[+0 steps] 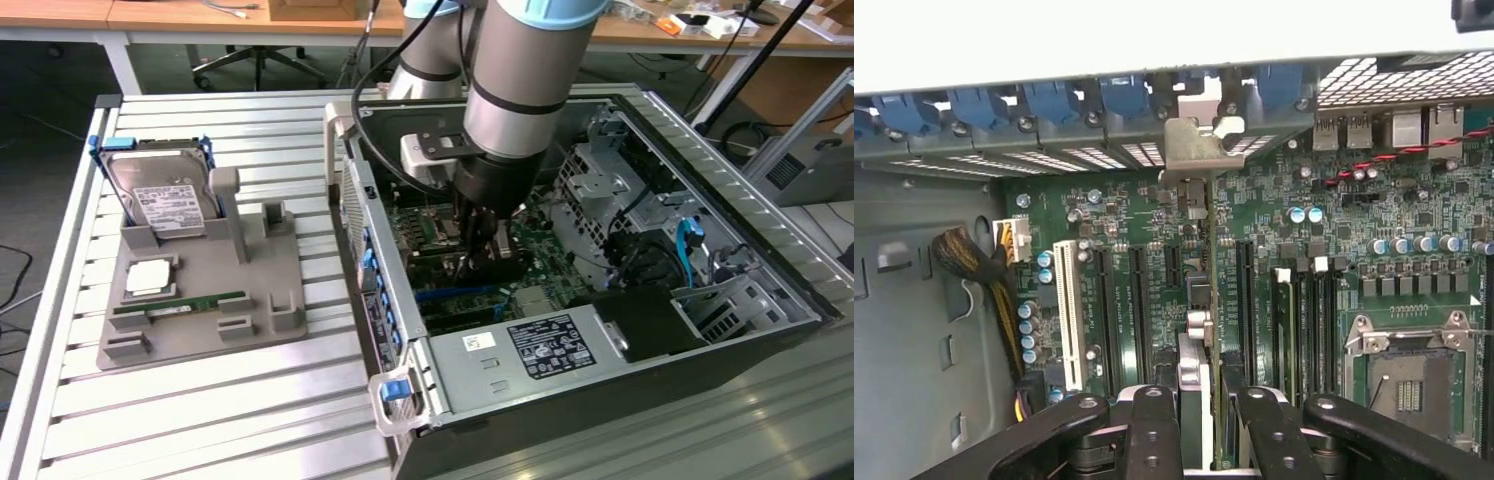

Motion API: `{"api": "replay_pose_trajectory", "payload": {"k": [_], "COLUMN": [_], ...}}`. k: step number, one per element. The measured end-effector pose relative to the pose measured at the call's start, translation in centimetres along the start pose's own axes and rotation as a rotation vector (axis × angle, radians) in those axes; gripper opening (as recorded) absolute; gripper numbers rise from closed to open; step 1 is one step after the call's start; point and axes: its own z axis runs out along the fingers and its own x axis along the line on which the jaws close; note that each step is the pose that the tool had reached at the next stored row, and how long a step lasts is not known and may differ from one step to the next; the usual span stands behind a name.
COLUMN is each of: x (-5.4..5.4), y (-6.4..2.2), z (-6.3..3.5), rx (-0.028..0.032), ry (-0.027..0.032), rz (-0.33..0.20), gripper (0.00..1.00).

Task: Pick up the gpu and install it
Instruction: 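Insert the gpu into the slot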

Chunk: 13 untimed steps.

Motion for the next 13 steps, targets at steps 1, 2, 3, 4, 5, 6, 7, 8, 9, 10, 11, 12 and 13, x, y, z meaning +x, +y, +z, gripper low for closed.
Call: {"api": "replay_pose_trajectory", "payload": {"k": [1, 2, 3, 4, 5, 6, 7, 8, 9, 10, 11, 12, 13], "x": [0.00, 0.00, 0.00, 0.01, 0.02, 0.03, 0.03, 0.03, 0.03, 0.03, 0.01, 0.00, -0.01], "y": [0.03, 0.05, 0.11, 0.21, 0.36, 0.49, 0.61, 0.62, 0.63, 0.64, 0.65, 0.66, 0.70], "z": [0.01, 0.01, 0.01, 0.01, 0.00, 0.00, 0.00, 0.00, 0.00, 0.01, 0.02, 0.02, 0.01], "rx": [0.0000, 0.0000, 0.0000, 0.0000, -0.0001, -0.0002, -0.0001, -0.0002, -0.0003, -0.0003, -0.0004, -0.0004, -0.0007], "ry": [-0.0003, -0.0008, -0.0012, -0.0017, -0.0019, -0.0020, -0.0023, -0.0029, -0.0042, -0.0052, -0.0066, -0.0082, -0.0099], "rz": [0.001, 0.002, 0.002, 0.002, 0.001, 0.001, 0.001, 0.001, 0.001, 0.001, 0.002, 0.002, 0.002], "gripper": [0.27, 0.27, 0.27, 0.27, 0.27, 0.27, 0.27, 0.27, 0.27, 0.27, 0.27, 0.27, 0.27]}}
